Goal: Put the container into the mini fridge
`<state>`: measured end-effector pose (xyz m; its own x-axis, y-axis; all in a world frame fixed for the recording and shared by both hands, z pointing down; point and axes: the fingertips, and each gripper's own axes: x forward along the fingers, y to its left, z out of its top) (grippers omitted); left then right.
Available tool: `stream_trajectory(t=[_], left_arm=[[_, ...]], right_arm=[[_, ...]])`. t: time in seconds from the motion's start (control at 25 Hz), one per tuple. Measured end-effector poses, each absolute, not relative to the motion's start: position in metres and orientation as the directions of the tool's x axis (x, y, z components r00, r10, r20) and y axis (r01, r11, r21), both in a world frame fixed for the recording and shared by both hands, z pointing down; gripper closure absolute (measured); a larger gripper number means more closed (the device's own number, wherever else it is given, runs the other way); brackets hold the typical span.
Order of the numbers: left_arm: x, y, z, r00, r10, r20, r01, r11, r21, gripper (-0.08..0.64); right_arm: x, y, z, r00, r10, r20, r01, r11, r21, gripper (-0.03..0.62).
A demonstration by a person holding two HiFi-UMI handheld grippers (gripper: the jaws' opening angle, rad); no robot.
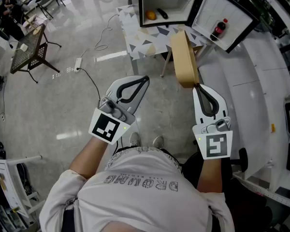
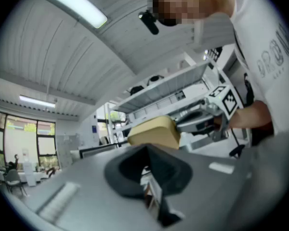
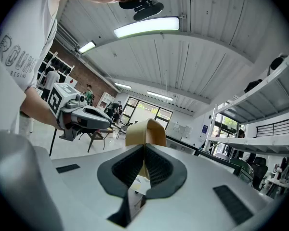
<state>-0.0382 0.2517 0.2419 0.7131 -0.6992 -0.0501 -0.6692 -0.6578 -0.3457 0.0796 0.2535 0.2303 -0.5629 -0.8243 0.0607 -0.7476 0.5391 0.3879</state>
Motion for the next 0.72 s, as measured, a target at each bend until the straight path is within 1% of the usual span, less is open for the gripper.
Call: stream_trajectory(t=[0.4,0.72], left_arm=[[-0.029,0.249,0.253,0.703,-0.71,-0.044,-0.683,-0.657,-0.319,0.554],[-0.007,0.248,0.262,0.693,-0.721,-0.025,-0.688,-0.651,-0.321,0.554]], right_arm=[[0.089,0.252,0.241,-0.563,-0.825,0.054,-0.757,0.54,0.368,0.58],[0.113,0.252,0.251,-0.57,-0.82,0.056,-0.759,0.551,0.347,0.58]])
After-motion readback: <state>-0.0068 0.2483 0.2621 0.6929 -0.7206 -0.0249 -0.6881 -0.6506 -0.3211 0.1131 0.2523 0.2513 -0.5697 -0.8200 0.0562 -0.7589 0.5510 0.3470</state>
